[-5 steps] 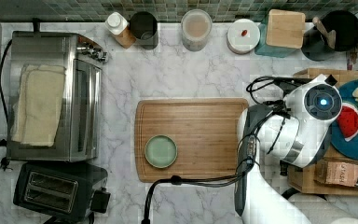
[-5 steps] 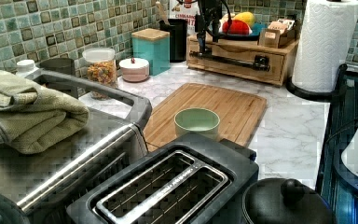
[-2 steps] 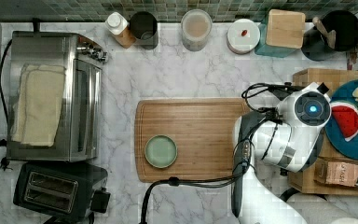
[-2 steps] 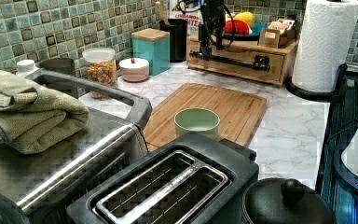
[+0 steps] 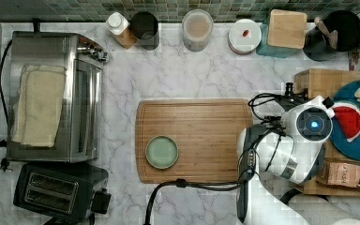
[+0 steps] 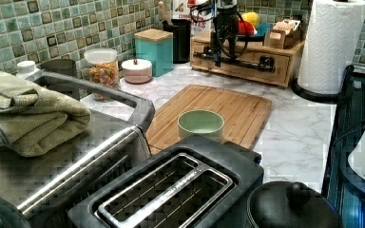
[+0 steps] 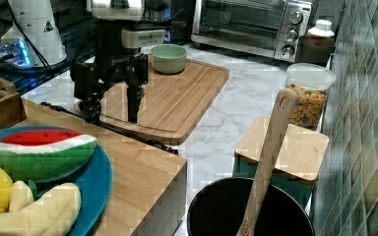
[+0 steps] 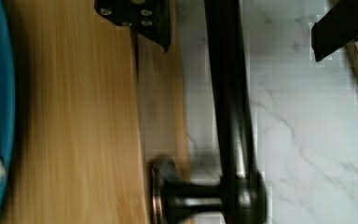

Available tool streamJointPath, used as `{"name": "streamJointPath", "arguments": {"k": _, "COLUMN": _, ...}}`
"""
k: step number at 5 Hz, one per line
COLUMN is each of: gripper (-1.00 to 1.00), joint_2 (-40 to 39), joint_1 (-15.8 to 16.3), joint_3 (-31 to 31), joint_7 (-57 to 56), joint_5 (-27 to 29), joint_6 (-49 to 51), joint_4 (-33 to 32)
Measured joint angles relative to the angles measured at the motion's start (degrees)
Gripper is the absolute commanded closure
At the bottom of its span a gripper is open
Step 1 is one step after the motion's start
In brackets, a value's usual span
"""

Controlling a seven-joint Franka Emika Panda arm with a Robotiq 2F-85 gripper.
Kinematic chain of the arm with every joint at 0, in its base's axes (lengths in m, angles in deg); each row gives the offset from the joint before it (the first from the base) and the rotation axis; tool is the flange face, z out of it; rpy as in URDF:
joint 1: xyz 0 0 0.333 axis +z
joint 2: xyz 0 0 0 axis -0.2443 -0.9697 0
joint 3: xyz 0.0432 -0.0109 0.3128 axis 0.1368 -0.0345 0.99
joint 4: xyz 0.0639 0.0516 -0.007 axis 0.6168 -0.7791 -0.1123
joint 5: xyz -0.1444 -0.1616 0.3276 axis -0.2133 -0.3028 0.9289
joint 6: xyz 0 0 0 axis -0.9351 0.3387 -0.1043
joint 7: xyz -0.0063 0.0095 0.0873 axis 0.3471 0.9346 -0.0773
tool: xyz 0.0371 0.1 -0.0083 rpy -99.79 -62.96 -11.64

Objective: Open the drawer.

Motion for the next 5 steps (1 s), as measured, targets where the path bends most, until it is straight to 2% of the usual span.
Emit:
{"name": "streamJointPath", "arguments": {"k": 2, "gripper": -1.0, "joint_2": -0.69, "joint_1": -1.27, "joint_3": 1.4, "joint_7": -0.36, "joint_5": 3.77, "joint_6": -3.11, "joint_4": -0.34}}
{"name": "streamJointPath", "arguments": {"k": 3, "gripper": -1.0, "joint_2": -1.19, "joint_1": -2.81, "joint_3": 3.47, "joint_7": -2.6, "joint_5": 9.88, "joint_6": -3.78, "joint_4": -0.45}}
{"name": "streamJointPath", "arguments": {"k": 5, "gripper": -1.0, "joint_2": -2.34, "joint_1": -3.26, "joint_3": 3.76, "joint_7": -4.84, "joint_5": 8.92, "joint_6": -3.61, "joint_4": -0.34}}
